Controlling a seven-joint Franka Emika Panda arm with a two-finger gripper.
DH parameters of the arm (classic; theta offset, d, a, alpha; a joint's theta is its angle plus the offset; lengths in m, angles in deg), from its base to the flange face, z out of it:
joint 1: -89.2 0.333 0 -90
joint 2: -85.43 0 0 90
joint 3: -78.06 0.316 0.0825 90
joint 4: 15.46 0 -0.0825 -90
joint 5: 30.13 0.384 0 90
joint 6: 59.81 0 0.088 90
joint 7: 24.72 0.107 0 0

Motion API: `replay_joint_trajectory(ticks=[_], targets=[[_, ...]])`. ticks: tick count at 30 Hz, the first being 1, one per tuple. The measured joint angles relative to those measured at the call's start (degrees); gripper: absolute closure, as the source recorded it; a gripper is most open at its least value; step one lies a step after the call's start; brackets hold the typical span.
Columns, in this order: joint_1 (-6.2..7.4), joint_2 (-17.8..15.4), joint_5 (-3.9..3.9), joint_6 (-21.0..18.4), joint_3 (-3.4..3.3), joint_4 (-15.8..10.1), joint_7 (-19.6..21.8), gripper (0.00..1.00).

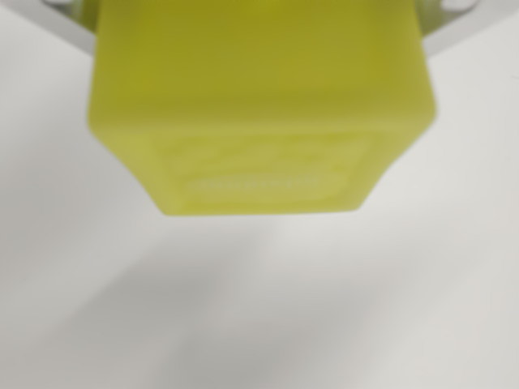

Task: Pick yellow cube

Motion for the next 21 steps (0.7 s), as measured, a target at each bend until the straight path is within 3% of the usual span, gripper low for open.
replay_joint_trajectory(ticks=[21], targets=[[-0.06, -5.60, -0.60, -6.83, 0.00, 1.21, 0.41, 1.00]])
